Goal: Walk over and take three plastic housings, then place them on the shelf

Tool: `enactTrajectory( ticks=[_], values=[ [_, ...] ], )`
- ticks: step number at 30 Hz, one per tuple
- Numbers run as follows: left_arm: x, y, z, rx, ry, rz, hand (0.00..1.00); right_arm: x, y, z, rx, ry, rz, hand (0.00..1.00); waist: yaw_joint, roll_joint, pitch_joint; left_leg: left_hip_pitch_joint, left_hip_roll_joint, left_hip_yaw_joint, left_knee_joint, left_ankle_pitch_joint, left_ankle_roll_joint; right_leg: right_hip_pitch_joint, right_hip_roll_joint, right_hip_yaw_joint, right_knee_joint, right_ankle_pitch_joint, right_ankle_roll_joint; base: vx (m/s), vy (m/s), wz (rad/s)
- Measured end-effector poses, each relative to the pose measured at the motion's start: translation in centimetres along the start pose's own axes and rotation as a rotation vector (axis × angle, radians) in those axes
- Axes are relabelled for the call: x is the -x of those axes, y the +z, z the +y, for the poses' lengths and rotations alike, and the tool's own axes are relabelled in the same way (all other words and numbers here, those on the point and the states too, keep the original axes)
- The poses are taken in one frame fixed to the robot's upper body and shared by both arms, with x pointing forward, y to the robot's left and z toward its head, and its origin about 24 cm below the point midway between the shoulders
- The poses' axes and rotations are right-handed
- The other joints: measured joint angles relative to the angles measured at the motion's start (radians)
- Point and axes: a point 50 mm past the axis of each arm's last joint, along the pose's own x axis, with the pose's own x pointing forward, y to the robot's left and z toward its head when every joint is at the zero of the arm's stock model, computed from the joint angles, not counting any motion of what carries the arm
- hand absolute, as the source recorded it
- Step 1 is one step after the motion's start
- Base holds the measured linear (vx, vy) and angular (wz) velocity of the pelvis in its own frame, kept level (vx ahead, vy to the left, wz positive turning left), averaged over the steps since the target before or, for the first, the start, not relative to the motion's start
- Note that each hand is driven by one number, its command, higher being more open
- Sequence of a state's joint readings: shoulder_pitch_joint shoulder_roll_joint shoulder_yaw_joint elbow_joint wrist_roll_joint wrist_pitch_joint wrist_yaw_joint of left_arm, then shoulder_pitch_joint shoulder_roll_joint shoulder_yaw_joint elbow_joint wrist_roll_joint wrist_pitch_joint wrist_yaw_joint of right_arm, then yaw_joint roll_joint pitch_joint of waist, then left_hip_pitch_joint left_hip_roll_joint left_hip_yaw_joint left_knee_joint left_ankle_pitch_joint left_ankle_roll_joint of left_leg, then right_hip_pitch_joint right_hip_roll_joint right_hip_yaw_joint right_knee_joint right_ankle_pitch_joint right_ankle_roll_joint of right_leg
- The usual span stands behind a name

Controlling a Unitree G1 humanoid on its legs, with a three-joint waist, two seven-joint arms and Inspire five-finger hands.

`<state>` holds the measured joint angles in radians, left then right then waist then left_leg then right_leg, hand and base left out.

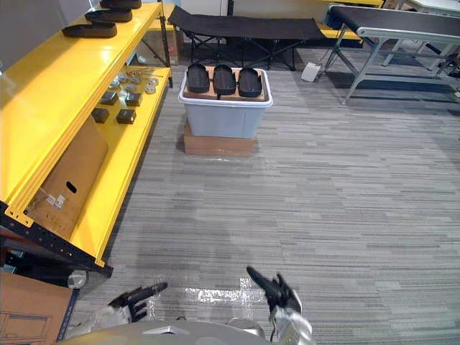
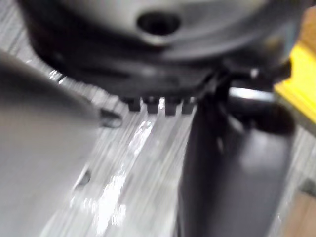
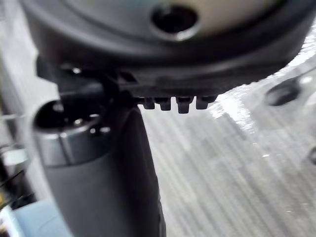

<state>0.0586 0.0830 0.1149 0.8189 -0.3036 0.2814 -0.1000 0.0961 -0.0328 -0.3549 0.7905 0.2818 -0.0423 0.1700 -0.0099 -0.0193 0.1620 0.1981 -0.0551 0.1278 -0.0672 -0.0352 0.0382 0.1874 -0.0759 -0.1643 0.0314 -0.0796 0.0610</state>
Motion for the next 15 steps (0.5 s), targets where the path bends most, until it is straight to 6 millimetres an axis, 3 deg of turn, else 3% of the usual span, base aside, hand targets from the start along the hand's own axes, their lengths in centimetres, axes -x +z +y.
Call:
enactTrajectory(
  ticks=[1,5,15],
  values=[
    [-0.2,0.8,-1.4,-0.032,-0.046,-0.025,1.0,-0.3,1.7,1.0,0.028,0.037,-0.075,1.0,-0.006,-0.001,0.0,0.002,-0.002,0.0,-0.01,0.006,0.0,-0.003,-0.001,0.0,0.001,0.0,0.0,0.0,0.0,0.0],
    [-0.1,1.5,-3.1,-0.058,-0.109,-0.062,1.0,-0.9,4.1,3.0,0.059,0.1,-0.157,1.0,-0.019,-0.007,0.004,0.001,-0.002,0.006,-0.012,0.006,0.0,-0.009,-0.002,0.004,0.002,0.001,0.002,-0.02,-0.004,-0.04],
    [0.0,1.4,-3.1,0.006,-0.16,-0.067,1.0,-0.7,2.6,2.7,-0.029,0.077,-0.076,1.0,-0.025,-0.003,0.006,0.001,-0.002,0.014,-0.01,0.002,-0.007,-0.011,-0.004,0.008,0.002,0.005,0.007,0.0,0.0,0.0]
  ],
)
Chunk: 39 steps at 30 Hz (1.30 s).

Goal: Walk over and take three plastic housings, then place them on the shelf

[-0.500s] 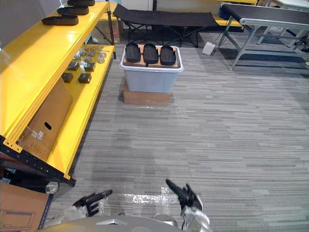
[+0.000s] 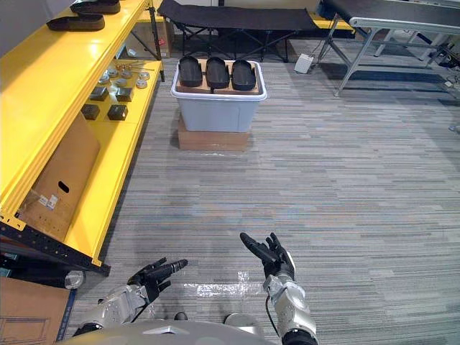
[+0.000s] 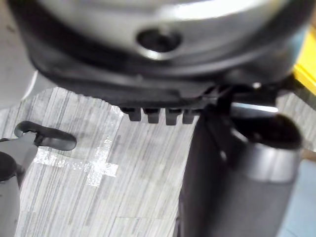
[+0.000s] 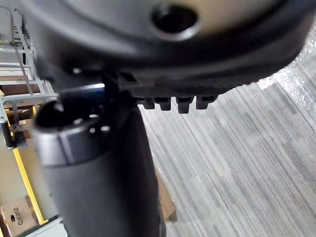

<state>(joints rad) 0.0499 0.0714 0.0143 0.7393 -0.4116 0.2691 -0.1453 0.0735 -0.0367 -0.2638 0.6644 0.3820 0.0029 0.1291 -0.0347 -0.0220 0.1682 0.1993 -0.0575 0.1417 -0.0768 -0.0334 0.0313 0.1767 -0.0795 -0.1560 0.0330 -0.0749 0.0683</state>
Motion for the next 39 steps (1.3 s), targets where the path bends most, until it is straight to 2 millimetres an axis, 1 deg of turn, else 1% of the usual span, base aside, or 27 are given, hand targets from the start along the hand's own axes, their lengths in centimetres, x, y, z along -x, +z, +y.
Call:
enactTrajectory(
  ticks=[5,9,10,14,17,21,24,25,26,27,28,29,30,31,33,34,35,36,38,39],
  values=[
    [0.3,-0.3,0.4,0.048,0.007,-0.02,1.0,0.3,0.0,-0.6,-0.036,-0.049,-0.037,1.0,0.0,0.001,-0.002,0.001,-0.001,0.003,0.004,0.0,0.0,0.002,-0.003,0.001,0.001,0.002,0.003,-0.03,-0.006,-0.02],
    [0.8,-1.7,1.5,0.089,0.042,-0.001,1.0,0.9,-0.9,-1.4,-0.021,-0.075,-0.016,1.0,-0.001,0.003,-0.004,0.003,-0.001,0.008,0.004,0.001,0.002,0.002,-0.003,0.004,0.001,0.003,0.003,-0.03,-0.009,-0.03],
    [1.0,-2.1,1.9,0.094,0.055,0.008,1.0,1.2,-1.2,-1.9,-0.029,-0.095,-0.007,1.0,-0.001,0.004,-0.005,0.003,-0.001,0.009,0.003,0.002,0.004,0.002,-0.003,0.004,0.001,0.003,0.003,-0.03,-0.015,0.0],
    [1.3,-2.7,2.4,0.105,0.07,0.019,1.0,1.6,-1.8,-3.0,-0.055,-0.137,0.01,1.0,0.0,0.008,-0.012,0.003,-0.002,0.008,0.001,0.006,0.008,0.001,-0.003,0.003,0.0,0.005,0.003,-0.02,-0.008,0.01],
    [1.3,-2.8,2.3,0.106,0.066,0.019,1.0,1.7,-1.8,-3.1,-0.062,-0.142,0.004,1.0,-0.002,0.011,-0.014,0.003,-0.003,0.006,-0.006,0.012,0.01,0.0,-0.002,0.001,-0.001,0.007,0.003,0.0,0.0,0.0],
    [1.3,-2.7,2.2,0.102,0.055,0.001,1.0,1.7,-1.8,-3.1,-0.063,-0.141,-0.002,1.0,-0.001,0.009,-0.015,0.003,-0.003,0.007,-0.007,0.014,0.009,-0.003,-0.002,0.003,-0.001,0.008,0.002,0.0,0.0,-0.01],
    [1.3,-2.7,2.0,0.102,0.045,-0.008,1.0,1.4,-1.3,-2.6,-0.043,-0.127,-0.031,1.0,0.003,0.009,-0.014,-0.002,-0.004,0.027,-0.009,0.012,0.011,-0.029,-0.003,0.027,0.016,0.006,0.002,-0.02,0.008,-0.2],
    [1.4,-2.4,1.7,0.093,0.031,-0.026,1.0,1.2,-1.0,-2.2,-0.004,-0.11,-0.046,1.0,0.005,-0.002,-0.007,-0.014,-0.007,0.042,-0.005,0.0,0.025,-0.067,-0.007,0.042,0.072,-0.018,0.005,-0.01,0.023,-0.29],
    [1.4,-2.1,1.5,0.088,0.023,-0.038,1.0,1.1,-0.9,-2.0,0.0,-0.104,-0.052,1.0,0.005,-0.007,-0.004,-0.021,-0.011,0.045,0.005,-0.008,0.032,-0.091,-0.014,0.049,0.112,-0.032,0.008,-0.01,0.026,-0.26],
    [1.3,-1.2,0.9,0.072,0.002,-0.068,1.0,0.9,-0.7,-1.7,-0.002,-0.094,-0.064,1.0,0.003,-0.006,0.009,-0.04,-0.015,0.046,0.033,-0.031,0.054,-0.149,-0.024,0.056,0.228,-0.052,0.021,-0.05,0.041,-0.14],
    [1.2,-0.5,0.4,0.054,-0.018,-0.093,1.0,0.8,-0.6,-1.4,-0.006,-0.089,-0.068,1.0,0.003,-0.007,0.028,-0.053,-0.008,0.048,0.068,-0.047,0.066,-0.225,-0.029,0.06,0.383,-0.05,0.026,-0.06,0.035,-0.08],
    [1.2,-0.1,0.3,0.042,-0.025,-0.108,1.0,0.8,-0.7,-1.3,-0.01,-0.086,-0.065,1.0,0.002,-0.011,0.04,-0.051,-0.004,0.047,0.089,-0.059,0.072,-0.26,-0.035,0.063,0.465,-0.04,0.04,-0.03,0.079,0.07],
    [1.1,0.4,-0.1,0.031,-0.035,-0.124,1.0,1.3,-1.7,-1.3,-0.026,-0.091,-0.043,1.0,0.001,-0.015,0.065,-0.049,0.01,0.044,0.156,-0.1,0.081,-0.315,-0.038,0.066,0.561,-0.063,0.01,0.05,0.097,0.13],
    [1.1,0.5,-0.1,0.029,-0.035,-0.126,1.0,1.4,-2.0,-1.3,-0.027,-0.091,-0.037,1.0,0.002,-0.018,0.067,-0.048,0.016,0.044,0.172,-0.105,0.081,-0.317,-0.037,0.063,0.542,-0.066,0.008,0.07,0.116,0.13],
    [1.1,0.7,-0.1,0.024,-0.035,-0.132,1.0,1.7,-2.5,-1.2,-0.016,-0.082,-0.025,1.0,0.0,-0.021,0.068,-0.048,0.03,0.036,0.206,-0.13,0.074,-0.316,-0.027,0.063,0.456,-0.064,0.01,0.1,0.066,0.11],
    [1.1,1.3,-0.5,0.016,-0.046,-0.148,1.0,1.9,-2.8,-1.1,-0.004,-0.073,-0.028,1.0,-0.002,-0.015,0.072,-0.054,0.047,0.02,0.237,-0.152,0.067,-0.317,-0.012,0.059,0.359,-0.058,0.018,0.15,0.028,0.19],
    [1.1,1.5,-0.7,0.013,-0.052,-0.156,1.0,2.0,-2.9,-1.1,0.001,-0.069,-0.025,1.0,-0.002,-0.012,0.073,-0.054,0.054,0.014,0.247,-0.159,0.065,-0.319,-0.007,0.058,0.329,-0.053,0.023,0.16,0.008,0.24],
    [1.1,1.6,-0.9,0.008,-0.06,-0.162,1.0,2.2,-3.1,-1.0,0.007,-0.064,-0.019,1.0,-0.002,-0.011,0.075,-0.052,0.064,0.012,0.261,-0.175,0.05,-0.32,-0.003,0.05,0.294,-0.047,0.027,0.2,-0.041,0.17],
    [1.2,1.7,-1.3,-0.006,-0.072,-0.167,1.0,2.5,-3.3,-0.7,0.017,-0.044,-0.027,1.0,0.005,-0.018,0.072,-0.05,0.069,0.011,0.314,-0.224,0.019,-0.331,-0.011,0.036,0.261,-0.041,0.026,0.23,-0.083,0.07],
    [1.2,1.7,-1.4,-0.009,-0.074,-0.166,1.0,2.5,-3.2,-0.6,0.021,-0.038,-0.037,1.0,0.005,-0.019,0.071,-0.047,0.068,0.011,0.326,-0.238,0.013,-0.331,-0.016,0.024,0.262,-0.04,0.024,0.28,-0.15,-0.03]
  ],
)
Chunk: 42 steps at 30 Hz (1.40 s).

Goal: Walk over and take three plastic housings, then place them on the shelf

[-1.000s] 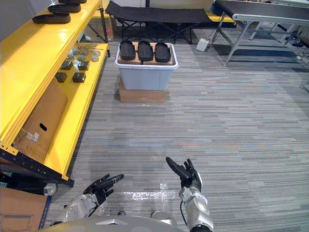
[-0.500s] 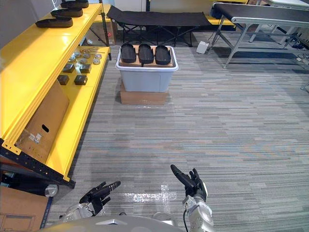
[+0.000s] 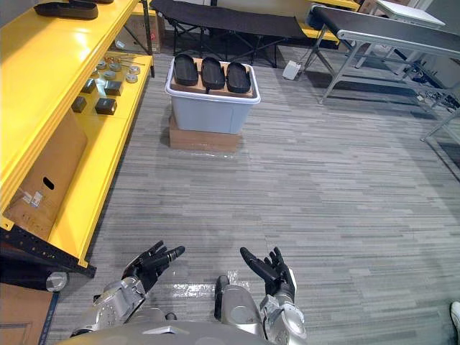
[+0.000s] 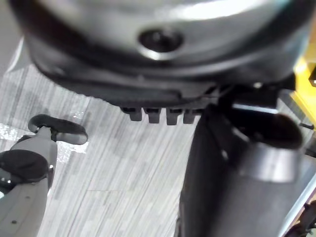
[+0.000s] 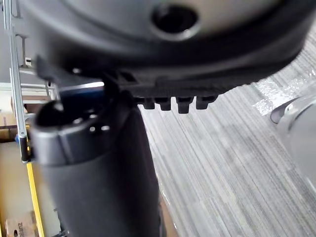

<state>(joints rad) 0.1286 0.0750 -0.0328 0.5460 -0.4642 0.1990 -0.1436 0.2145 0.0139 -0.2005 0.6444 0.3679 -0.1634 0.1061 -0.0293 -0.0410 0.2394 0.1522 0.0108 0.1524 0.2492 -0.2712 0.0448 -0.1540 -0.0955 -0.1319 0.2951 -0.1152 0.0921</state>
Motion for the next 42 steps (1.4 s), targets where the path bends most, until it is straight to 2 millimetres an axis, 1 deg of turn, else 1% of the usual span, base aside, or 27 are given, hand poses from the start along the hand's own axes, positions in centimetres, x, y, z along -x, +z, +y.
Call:
enactTrajectory(
  ticks=[3,4,5,6,7,9,11,13,14,15,16,17,18,19,21,24,25,26,27,29,32,34,35,36,38,41,42],
  values=[
    [-0.1,-0.3,-0.4,-0.013,-0.003,0.014,1.0,0.0,0.9,0.3,0.007,0.015,-0.044,1.0,0.0,0.002,-0.004,0.036,0.004,0.001,0.034,-0.088,-0.034,0.013,-0.007,-0.038,0.049,0.002,-0.036,0.36,-0.198,-0.06],
    [0.0,-1.0,-0.6,-0.013,-0.009,0.033,1.0,0.1,1.0,0.1,0.009,0.004,-0.051,1.0,-0.006,0.017,-0.019,0.05,0.03,0.001,0.049,-0.124,-0.061,0.015,0.0,-0.064,0.09,-0.003,-0.05,0.4,-0.201,-0.03],
    [0.3,-1.9,-0.7,0.009,-0.007,0.054,1.0,0.3,0.9,-0.4,0.022,-0.005,-0.043,1.0,-0.003,0.041,-0.036,0.063,0.072,0.012,0.075,-0.146,-0.099,0.021,0.03,-0.075,0.105,-0.034,-0.093,0.43,-0.197,0.04],
    [0.3,-2.1,-0.6,0.019,-0.002,0.056,1.0,0.4,1.0,-0.5,0.025,-0.007,-0.044,1.0,-0.007,0.06,-0.045,0.038,0.092,0.015,0.137,-0.147,-0.109,0.025,0.04,-0.081,0.108,-0.049,-0.11,0.47,-0.201,0.0],
    [0.3,-2.4,-0.8,0.031,-0.003,0.065,1.0,0.3,1.0,-0.6,0.03,-0.01,-0.044,1.0,-0.009,0.065,-0.043,-0.044,0.126,0.024,0.333,-0.112,-0.126,0.044,0.054,-0.082,0.108,-0.064,-0.123,0.39,-0.172,0.0],
    [0.5,-3.1,-0.6,0.071,0.005,0.078,1.0,0.3,1.1,-0.5,0.053,0.009,-0.04,1.0,-0.012,0.069,-0.032,-0.175,0.194,0.029,0.636,-0.071,-0.121,0.129,0.088,-0.082,0.048,-0.065,-0.132,0.5,-0.19,0.0],
    [0.6,-2.7,-0.4,0.095,0.004,0.054,1.0,0.2,1.3,-0.4,0.076,0.02,-0.042,1.0,-0.001,0.06,-0.009,-0.228,0.177,0.004,0.703,-0.083,-0.103,0.238,0.094,-0.066,-0.01,-0.068,-0.14,0.53,-0.114,-0.14],
    [0.8,-2.1,-0.1,0.105,-0.002,0.0,1.0,-0.6,2.6,-0.1,0.125,0.041,-0.075,1.0,0.03,0.056,-0.008,-0.316,0.076,-0.023,0.478,-0.082,-0.097,0.322,0.07,-0.01,-0.081,-0.067,-0.139,0.52,-0.006,-0.66],
    [0.8,-1.9,-0.1,0.105,-0.003,-0.009,1.0,-0.7,2.8,0.0,0.128,0.044,-0.081,1.0,0.031,0.054,-0.006,-0.326,0.063,-0.028,0.439,-0.078,-0.099,0.325,0.065,-0.005,-0.084,-0.067,-0.139,0.34,0.068,-0.66],
    [0.9,-1.4,-0.1,0.112,-0.01,-0.045,1.0,-1.2,3.7,0.4,0.131,0.055,-0.106,1.0,0.039,0.058,0.015,-0.362,0.019,-0.051,0.273,-0.02,-0.095,0.344,0.048,0.014,-0.087,-0.067,-0.138,0.42,0.153,-0.51],
    [0.9,-1.0,-0.3,0.122,-0.019,-0.076,1.0,-1.3,4.1,0.3,0.132,0.051,-0.118,1.0,0.051,0.067,0.036,-0.379,-0.009,-0.092,0.095,0.104,-0.1,0.37,0.04,0.035,-0.09,-0.073,-0.133,0.42,0.174,-0.58],
    [1.0,-1.0,-0.3,0.128,-0.021,-0.085,1.0,-1.3,4.2,0.0,0.138,0.046,-0.118,1.0,0.06,0.078,0.04,-0.378,-0.01,-0.116,0.012,0.171,-0.108,0.385,0.044,0.047,-0.093,-0.084,-0.122,0.5,0.244,-0.63],
    [1.1,-1.1,-0.3,0.131,-0.02,-0.098,1.0,-1.1,3.9,-0.3,0.149,0.043,-0.107,1.0,0.075,0.102,0.043,-0.368,0.007,-0.128,-0.064,0.357,-0.107,0.424,0.064,0.073,-0.097,-0.122,-0.093,0.42,0.239,-0.44],
    [1.1,-0.7,0.1,0.133,-0.007,-0.113,1.0,-1.2,3.1,0.3,0.142,0.056,-0.075,1.0,0.078,0.071,0.05,-0.345,-0.026,-0.106,-0.045,0.374,-0.006,0.455,0.029,0.09,-0.092,-0.155,-0.082,0.39,0.219,-0.29],
    [1.3,0.1,1.0,0.128,0.012,-0.147,1.0,-1.3,2.9,1.3,0.162,0.105,-0.063,1.0,0.081,0.042,0.061,-0.365,-0.046,-0.094,0.025,0.308,0.012,0.452,0.004,0.111,-0.059,-0.146,-0.072,0.36,0.158,-0.02],
    [1.4,0.3,1.4,0.117,0.006,-0.155,1.0,-1.3,2.7,1.4,0.162,0.119,-0.058,1.0,0.081,0.027,0.061,-0.366,-0.078,-0.076,0.115,0.197,0.05,0.415,-0.03,0.138,0.092,-0.14,-0.059,0.36,0.163,0.0],
    [1.4,0.3,1.6,0.107,0.01,-0.144,1.0,-1.3,2.6,1.4,0.152,0.118,-0.054,1.0,0.076,0.015,0.061,-0.332,-0.107,-0.073,0.093,0.178,0.062,0.344,-0.055,0.152,0.277,-0.112,-0.01,0.34,0.165,0.03],
    [1.3,0.2,1.7,0.089,0.007,-0.13,1.0,-1.3,2.6,1.4,0.152,0.12,-0.052,1.0,0.068,-0.006,0.06,-0.282,-0.142,-0.075,0.049,0.173,0.07,0.244,-0.088,0.168,0.479,-0.021,0.093,0.35,0.165,0.13],
    [1.4,0.2,1.9,0.077,0.009,-0.122,1.0,-1.3,2.5,1.5,0.153,0.123,-0.048,1.0,0.062,-0.014,0.059,-0.259,-0.154,-0.079,0.031,0.171,0.073,0.201,-0.097,0.177,0.572,0.013,0.111,0.36,0.124,0.26],
    [1.4,-0.3,2.2,0.065,0.019,-0.083,1.0,-0.9,1.7,1.2,0.155,0.105,-0.025,1.0,0.047,-0.011,0.061,-0.17,-0.17,-0.119,-0.004,0.154,0.086,0.073,-0.094,0.131,0.77,-0.062,0.015,0.36,0.071,0.37],
    [1.4,-0.6,2.0,0.061,0.01,-0.069,1.0,-0.6,0.9,1.3,0.171,0.098,0.001,1.0,0.043,0.003,0.059,-0.097,-0.153,-0.145,-0.028,0.148,0.096,0.014,-0.087,0.027,0.636,-0.151,-0.024,0.35,0.03,0.33],
    [1.1,-0.8,1.3,0.055,-0.022,-0.05,1.0,-0.7,0.9,1.3,0.182,0.09,0.003,1.0,0.031,0.035,0.061,-0.058,-0.111,-0.184,-0.027,0.131,0.067,-0.005,-0.041,-0.009,0.336,-0.165,-0.027,0.38,-0.042,0.48],
    [1.0,-0.7,1.1,0.053,-0.029,-0.049,1.0,-0.7,0.9,1.3,0.182,0.09,0.002,1.0,0.028,0.038,0.062,-0.046,-0.101,-0.194,-0.027,0.124,0.056,-0.01,-0.035,-0.009,0.275,-0.156,-0.02,0.4,-0.102,0.5],
    [0.9,-0.7,0.9,0.032,-0.034,-0.04,1.0,-0.7,1.0,1.4,0.176,0.094,-0.003,1.0,0.028,0.039,0.062,-0.018,-0.081,-0.212,-0.025,0.101,0.028,-0.02,-0.032,0.003,0.144,-0.129,0.009,0.33,-0.122,0.39],
    [0.9,-0.8,0.8,0.014,-0.035,-0.033,1.0,-0.6,1.1,1.6,0.157,0.1,-0.013,1.0,0.031,0.036,0.059,0.007,-0.055,-0.217,-0.007,0.052,0.002,-0.017,-0.033,0.003,0.023,-0.06,0.011,0.31,-0.18,0.32],
    [1.0,-0.8,0.8,0.015,-0.037,-0.022,1.0,0.0,1.1,2.1,0.131,0.117,-0.04,1.0,0.039,0.005,0.037,0.013,-0.04,-0.236,0.079,-0.074,-0.031,-0.015,-0.06,-0.007,-0.024,0.095,-0.008,0.31,-0.337,0.29],
    [0.9,-0.8,0.6,0.015,-0.041,-0.023,1.0,0.1,1.0,2.1,0.13,0.115,-0.04,1.0,0.037,0.007,0.035,0.013,-0.029,-0.244,0.1,-0.098,-0.038,-0.016,-0.057,-0.02,-0.001,0.132,-0.019,0.33,-0.466,0.42]
  ],
)
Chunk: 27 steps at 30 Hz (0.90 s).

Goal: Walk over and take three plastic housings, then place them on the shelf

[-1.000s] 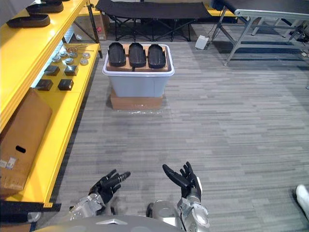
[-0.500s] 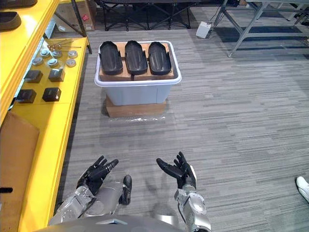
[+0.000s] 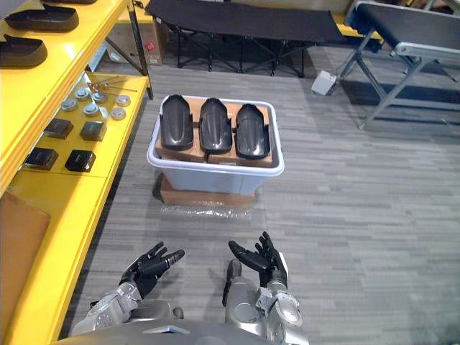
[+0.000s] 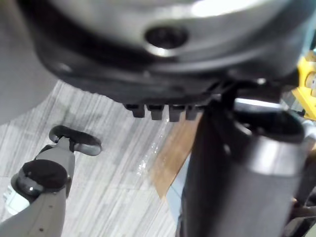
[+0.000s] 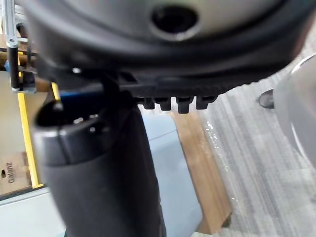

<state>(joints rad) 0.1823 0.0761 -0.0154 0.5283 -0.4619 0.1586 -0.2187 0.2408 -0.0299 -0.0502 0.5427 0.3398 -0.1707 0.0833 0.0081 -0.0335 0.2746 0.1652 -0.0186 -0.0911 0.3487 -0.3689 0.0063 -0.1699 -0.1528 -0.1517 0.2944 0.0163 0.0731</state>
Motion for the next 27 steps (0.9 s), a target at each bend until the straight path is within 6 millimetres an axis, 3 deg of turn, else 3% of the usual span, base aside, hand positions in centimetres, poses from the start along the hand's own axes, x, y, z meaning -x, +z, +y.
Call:
enactTrajectory(
  ticks=[2,3,4,6,8,9,10,11,12,14,16,17,19,22,27],
  values=[
    [-0.6,-0.1,-1.4,0.003,-0.039,0.007,1.0,0.0,0.3,-0.6,0.001,-0.027,-0.01,1.0,-0.009,0.054,-0.021,-0.001,0.088,-0.008,0.006,-0.044,-0.035,-0.017,0.053,-0.058,0.076,-0.078,-0.052,0.27,-0.348,0.35],
    [-0.6,-0.2,-1.7,0.01,-0.048,0.008,1.0,-0.1,0.5,-0.6,0.003,-0.031,-0.015,1.0,-0.01,0.058,-0.024,0.003,0.104,-0.004,-0.003,-0.041,-0.044,-0.024,0.057,-0.068,0.098,-0.098,-0.056,0.26,-0.312,0.31],
    [-0.9,-0.6,-2.5,0.029,-0.07,0.022,1.0,-0.4,0.9,-0.7,0.005,-0.042,-0.03,1.0,-0.015,0.055,-0.024,0.004,0.12,0.03,0.009,-0.013,-0.073,-0.03,0.06,-0.079,0.138,-0.15,-0.079,0.24,-0.29,0.25],
    [-0.9,-1.2,-3.1,0.058,-0.081,0.031,1.0,-0.4,1.2,-0.8,0.01,-0.049,-0.041,1.0,-0.014,0.05,-0.023,-0.026,0.132,0.055,0.105,0.022,-0.093,-0.002,0.063,-0.089,0.136,-0.171,-0.084,0.24,-0.291,0.15],
    [-0.8,-1.6,-3.5,0.067,-0.084,0.027,1.0,-0.2,1.8,-1.1,0.03,-0.049,-0.062,1.0,-0.014,0.047,-0.019,-0.14,0.162,0.067,0.378,0.096,-0.106,0.075,0.095,-0.092,0.073,-0.187,-0.099,0.21,-0.215,0.01],
    [-0.9,-1.5,-3.5,0.062,-0.082,0.019,1.0,-0.3,1.9,-1.1,0.033,-0.047,-0.066,1.0,-0.013,0.049,-0.019,-0.166,0.175,0.08,0.436,0.092,-0.101,0.095,0.104,-0.091,0.052,-0.186,-0.101,0.19,-0.098,-0.08],
    [-0.8,-1.3,-3.3,0.049,-0.071,0.005,1.0,-0.2,2.0,-1.2,0.034,-0.049,-0.076,1.0,-0.017,0.053,-0.017,-0.197,0.187,0.115,0.458,0.072,-0.093,0.14,0.107,-0.09,0.015,-0.184,-0.106,0.2,-0.078,-0.1],
    [-0.8,-1.2,-3.3,0.047,-0.066,-0.001,1.0,-0.1,2.2,-1.3,0.035,-0.051,-0.082,1.0,-0.018,0.039,-0.01,-0.203,0.187,0.129,0.431,0.065,-0.088,0.159,0.105,-0.089,-0.002,-0.181,-0.11,0.24,-0.081,-0.1],
    [-0.8,-1.0,-3.2,0.045,-0.064,-0.019,1.0,0.3,2.5,-1.6,0.037,-0.062,-0.103,1.0,-0.018,0.041,-0.011,-0.208,0.184,0.159,0.316,0.052,-0.089,0.188,0.097,-0.089,-0.032,-0.175,-0.112,0.23,-0.032,-0.09],
    [-0.7,-0.2,-3.2,0.05,-0.075,-0.056,1.0,1.1,3.1,-2.5,0.035,-0.089,-0.144,1.0,-0.038,0.04,-0.004,-0.212,0.159,0.185,0.061,0.085,-0.08,0.217,0.068,-0.094,-0.042,-0.168,-0.096,0.3,0.05,0.0],
    [-0.9,0.4,-3.4,0.037,-0.091,-0.069,1.0,1.8,3.3,-3.6,0.076,-0.125,-0.157,1.0,-0.048,0.047,-0.002,-0.211,0.148,0.2,-0.099,0.264,-0.083,0.242,0.05,-0.089,-0.033,-0.184,-0.06,0.28,0.123,-0.01],
    [-0.9,0.6,-3.5,0.033,-0.098,-0.076,1.0,2.1,3.5,-3.8,0.087,-0.128,-0.164,1.0,-0.051,0.063,0.0,-0.216,0.15,0.2,-0.108,0.329,-0.104,0.251,0.053,-0.086,-0.032,-0.193,-0.048,0.23,0.118,-0.05],
    [-0.8,1.5,-2.7,-0.007,-0.078,-0.085,1.0,2.5,3.6,-3.4,0.093,-0.105,-0.177,1.0,-0.068,0.026,-0.008,-0.189,0.106,0.217,-0.158,0.341,-0.088,0.25,0.01,-0.059,-0.048,-0.2,-0.021,0.19,0.161,-0.04],
    [-0.9,2.4,-1.6,-0.05,-0.034,-0.083,1.0,3.2,4.5,-1.7,0.103,-0.025,-0.225,1.0,-0.072,0.015,-0.011,-0.19,0.074,0.246,-0.219,0.357,-0.067,0.228,-0.012,-0.036,-0.09,-0.18,0.012,0.12,0.147,-0.17],
    [0.2,0.6,0.8,-0.047,0.067,-0.012,1.0,4.4,5.9,0.1,0.088,0.066,-0.287,1.0,-0.083,0.006,-0.015,-0.155,0.063,0.265,-0.24,0.352,-0.066,0.263,-0.021,-0.026,-0.127,-0.161,0.027,0.09,0.057,-0.08]
  ],
)
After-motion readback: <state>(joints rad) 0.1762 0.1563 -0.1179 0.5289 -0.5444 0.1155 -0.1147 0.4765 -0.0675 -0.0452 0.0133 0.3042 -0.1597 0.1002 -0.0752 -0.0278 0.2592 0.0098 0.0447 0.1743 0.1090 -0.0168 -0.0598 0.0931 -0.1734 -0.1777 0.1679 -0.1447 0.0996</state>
